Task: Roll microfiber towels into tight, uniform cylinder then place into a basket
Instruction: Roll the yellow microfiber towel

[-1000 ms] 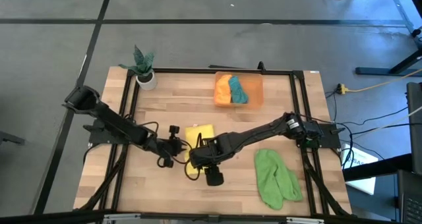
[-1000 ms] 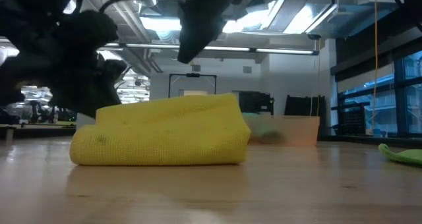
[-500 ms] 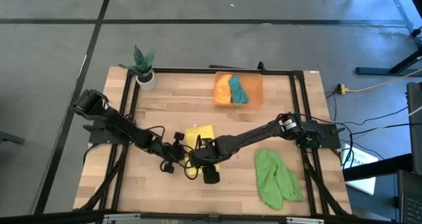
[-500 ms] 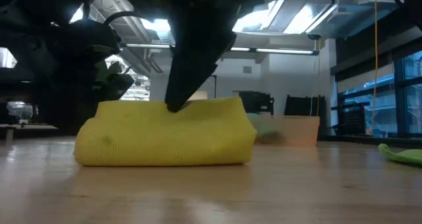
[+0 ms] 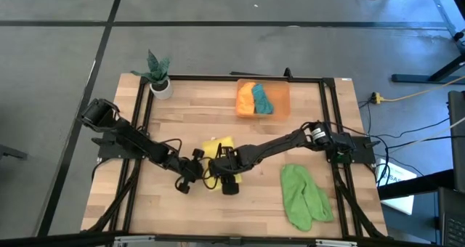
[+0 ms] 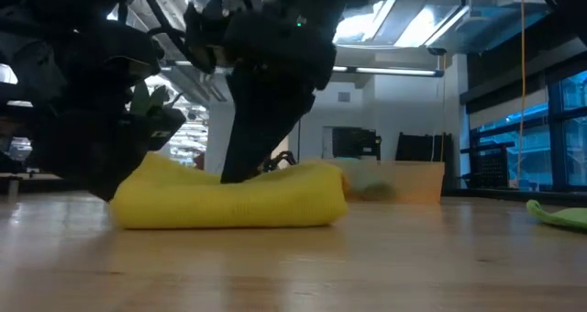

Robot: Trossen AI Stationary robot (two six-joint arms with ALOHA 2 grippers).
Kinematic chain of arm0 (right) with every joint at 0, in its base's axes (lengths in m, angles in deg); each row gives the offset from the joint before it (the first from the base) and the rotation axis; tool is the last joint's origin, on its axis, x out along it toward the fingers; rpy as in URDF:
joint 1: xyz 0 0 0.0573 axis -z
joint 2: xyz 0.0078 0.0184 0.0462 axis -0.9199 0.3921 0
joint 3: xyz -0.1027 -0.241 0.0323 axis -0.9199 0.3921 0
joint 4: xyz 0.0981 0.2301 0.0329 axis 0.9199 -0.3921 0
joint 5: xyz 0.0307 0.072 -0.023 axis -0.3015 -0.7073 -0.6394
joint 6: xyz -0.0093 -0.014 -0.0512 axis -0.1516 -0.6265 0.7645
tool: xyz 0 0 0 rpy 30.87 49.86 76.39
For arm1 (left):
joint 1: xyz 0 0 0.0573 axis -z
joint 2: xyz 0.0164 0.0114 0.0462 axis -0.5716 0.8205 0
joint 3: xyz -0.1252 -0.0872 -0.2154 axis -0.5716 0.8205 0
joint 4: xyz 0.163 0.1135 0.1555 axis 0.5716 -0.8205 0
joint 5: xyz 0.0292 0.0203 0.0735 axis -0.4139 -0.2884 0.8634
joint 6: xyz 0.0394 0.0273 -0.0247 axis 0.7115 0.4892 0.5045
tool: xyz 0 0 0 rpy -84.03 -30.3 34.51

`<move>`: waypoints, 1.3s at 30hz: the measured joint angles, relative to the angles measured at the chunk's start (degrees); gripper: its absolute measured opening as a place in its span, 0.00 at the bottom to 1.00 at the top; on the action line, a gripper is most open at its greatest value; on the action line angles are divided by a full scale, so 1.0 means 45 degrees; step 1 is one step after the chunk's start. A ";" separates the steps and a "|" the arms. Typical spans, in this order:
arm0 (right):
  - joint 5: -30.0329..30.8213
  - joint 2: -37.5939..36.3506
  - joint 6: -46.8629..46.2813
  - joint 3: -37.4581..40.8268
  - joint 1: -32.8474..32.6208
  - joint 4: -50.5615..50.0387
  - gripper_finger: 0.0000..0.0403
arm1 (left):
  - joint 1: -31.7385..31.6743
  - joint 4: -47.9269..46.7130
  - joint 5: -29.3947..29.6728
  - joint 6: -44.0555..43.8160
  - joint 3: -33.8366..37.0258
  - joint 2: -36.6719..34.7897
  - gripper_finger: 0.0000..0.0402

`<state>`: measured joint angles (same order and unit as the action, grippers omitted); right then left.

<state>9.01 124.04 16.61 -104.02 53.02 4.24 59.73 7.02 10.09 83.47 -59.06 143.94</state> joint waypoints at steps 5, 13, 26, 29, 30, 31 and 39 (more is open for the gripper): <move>0.0000 -0.0005 -0.0049 0.0479 0.0228 0.0360 0.46 | 0.0000 -0.0257 0.0253 -0.0058 0.0000 0.0010 0.17; -0.0316 0.0000 -0.0054 0.0917 0.0326 0.0488 0.46 | 0.0015 -0.2221 0.0692 -0.0129 -0.0003 -0.1204 0.17; -0.0213 -0.0591 0.0029 0.0710 0.0208 -0.0009 0.46 | 0.0266 -0.3263 0.0745 -0.0440 -0.0015 -0.3798 0.17; 0.0049 -0.0711 0.0298 0.0146 -0.0047 -0.0838 0.46 | 0.0355 -0.3277 0.1013 -0.0481 -0.0015 -0.3793 0.17; 0.0225 -0.0747 0.0361 0.0028 -0.0160 -0.0928 0.46 | 0.0350 -0.3277 0.1061 -0.0481 -0.0015 -0.3789 0.17; 0.0449 -0.0767 0.0482 -0.0064 -0.0287 -0.1040 0.46 | 0.0359 -0.3277 0.1138 -0.0489 -0.0015 -0.3789 0.17; 0.1603 -0.0743 0.1650 0.0441 -0.1355 -0.1762 0.46 | 0.0413 -0.3153 0.1331 -0.0750 -0.0015 -0.3789 0.17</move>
<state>16.22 120.70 24.04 -102.04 46.93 -3.69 61.58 -7.17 16.08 80.10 -59.12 126.89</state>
